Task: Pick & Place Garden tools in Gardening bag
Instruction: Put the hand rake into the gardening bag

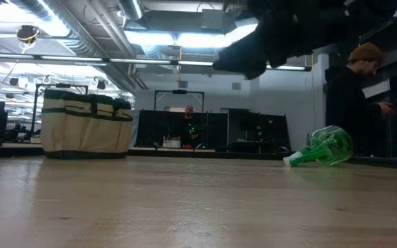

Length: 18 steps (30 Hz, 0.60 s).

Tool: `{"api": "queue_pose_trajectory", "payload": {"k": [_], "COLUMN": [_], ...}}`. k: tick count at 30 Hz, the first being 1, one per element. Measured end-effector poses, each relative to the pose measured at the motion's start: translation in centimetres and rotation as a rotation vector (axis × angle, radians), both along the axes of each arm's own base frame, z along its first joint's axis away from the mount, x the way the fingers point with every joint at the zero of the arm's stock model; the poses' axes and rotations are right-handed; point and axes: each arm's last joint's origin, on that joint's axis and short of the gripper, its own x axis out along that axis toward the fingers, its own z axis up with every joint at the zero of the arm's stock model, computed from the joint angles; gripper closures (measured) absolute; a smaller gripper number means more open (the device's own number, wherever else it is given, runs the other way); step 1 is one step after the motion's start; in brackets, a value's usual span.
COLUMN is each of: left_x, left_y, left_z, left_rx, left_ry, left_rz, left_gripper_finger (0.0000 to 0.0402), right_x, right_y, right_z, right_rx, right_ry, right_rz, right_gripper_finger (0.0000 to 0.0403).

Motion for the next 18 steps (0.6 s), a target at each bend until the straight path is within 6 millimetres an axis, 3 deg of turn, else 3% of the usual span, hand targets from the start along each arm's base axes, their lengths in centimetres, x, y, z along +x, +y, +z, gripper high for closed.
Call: {"api": "queue_pose_trajectory", "payload": {"k": [8,18], "left_x": [-1.7,-2.8], "left_y": [-1.3,-1.7], "left_z": [0.3,0.4], "left_rx": [0.004,-0.002], "left_ry": [0.037,0.094], "left_rz": [0.111,0.283], "left_gripper_finger": [0.0329,0.0331], "right_x": [-0.3,-0.3], "right_y": [-0.1,-0.1], "right_z": [-0.7,-0.8], "right_rx": [-0.013,-0.014], "right_ry": [0.079,0.087], "right_rz": [0.0,0.0], "right_gripper_finger": [0.0192,0.0192]}}
